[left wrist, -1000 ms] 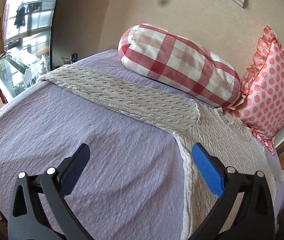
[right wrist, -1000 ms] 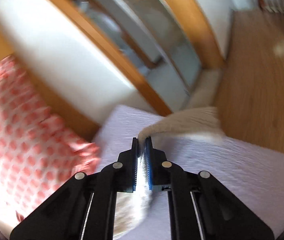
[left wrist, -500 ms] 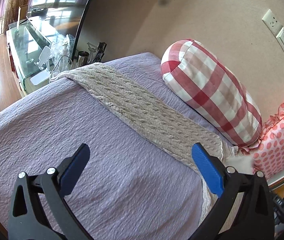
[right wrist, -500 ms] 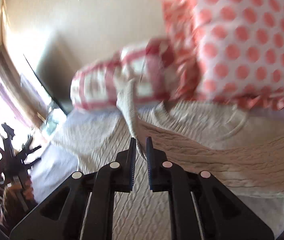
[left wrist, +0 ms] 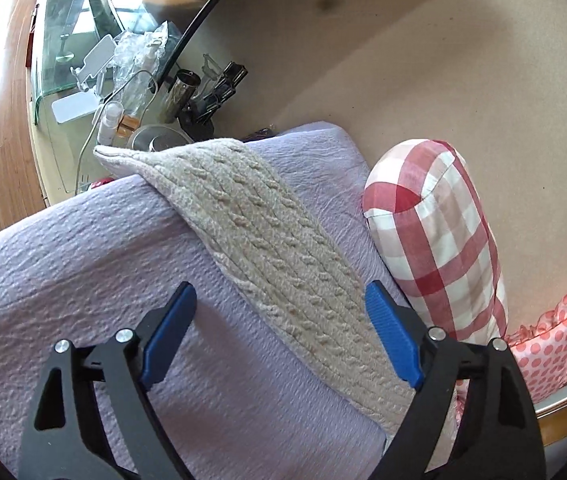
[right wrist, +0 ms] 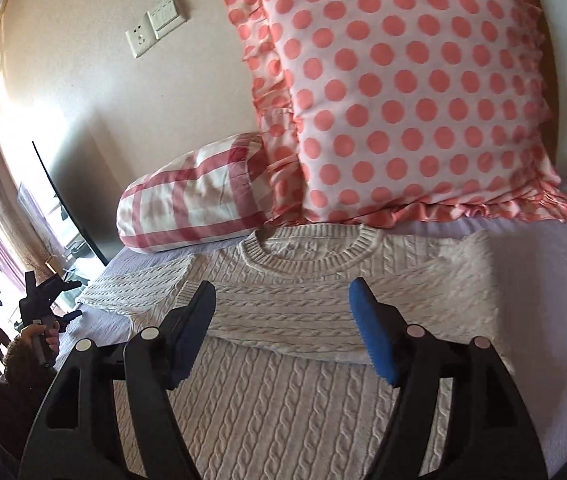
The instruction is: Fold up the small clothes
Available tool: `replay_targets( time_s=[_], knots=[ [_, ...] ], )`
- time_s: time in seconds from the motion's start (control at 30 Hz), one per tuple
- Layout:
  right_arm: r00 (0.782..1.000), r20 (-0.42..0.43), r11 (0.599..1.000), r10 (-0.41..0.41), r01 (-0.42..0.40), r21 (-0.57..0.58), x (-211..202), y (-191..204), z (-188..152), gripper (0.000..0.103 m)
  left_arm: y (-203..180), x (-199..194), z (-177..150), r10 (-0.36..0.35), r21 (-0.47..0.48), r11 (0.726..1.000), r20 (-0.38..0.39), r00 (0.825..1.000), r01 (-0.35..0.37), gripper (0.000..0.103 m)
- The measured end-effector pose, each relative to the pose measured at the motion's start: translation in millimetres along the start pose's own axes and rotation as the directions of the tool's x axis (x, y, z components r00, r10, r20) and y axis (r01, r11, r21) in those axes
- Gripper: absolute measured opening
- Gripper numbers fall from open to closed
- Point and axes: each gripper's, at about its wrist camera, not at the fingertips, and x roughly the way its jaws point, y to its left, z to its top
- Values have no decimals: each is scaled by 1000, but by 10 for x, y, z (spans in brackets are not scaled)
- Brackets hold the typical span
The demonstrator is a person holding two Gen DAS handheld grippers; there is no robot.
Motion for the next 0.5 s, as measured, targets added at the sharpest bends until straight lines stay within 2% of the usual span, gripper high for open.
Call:
replay_targets(
  time_s=[0.13,0.17,0.23,0.27,0.33,0.37,0.43,0.5],
  knots=[
    [1000,21,999,-20,19,43,-93,-164,-42,75,164,73,236,-45,-101,994,14,999,46,77],
    [1000,21,999,-20,19,45,-97,-180,-49,75,206,90,295,-45,-117,992,20,999,47,69],
    [999,30,999,-21,19,47,-152,-217,-66,75,277,141,399,-15,-131,991,19,1000,18,45],
    [999,42,999,-23,21,48,-188,-232,-62,75,308,183,439,30,-135,990,-6,1000,-31,7],
    [997,70,999,-28,25,46,-290,-270,-48,75,288,162,467,58,-134,989,-19,998,-60,7],
    [996,86,999,-33,30,43,-347,-294,-34,75,173,92,471,73,-88,993,3,997,-72,7],
    [992,117,998,-49,45,41,-455,-354,-9,78,-279,-75,424,88,69,993,64,994,-92,6],
    [988,142,997,-67,61,45,-533,-421,4,78,-893,-214,249,54,235,969,90,995,-73,6]
  ],
)
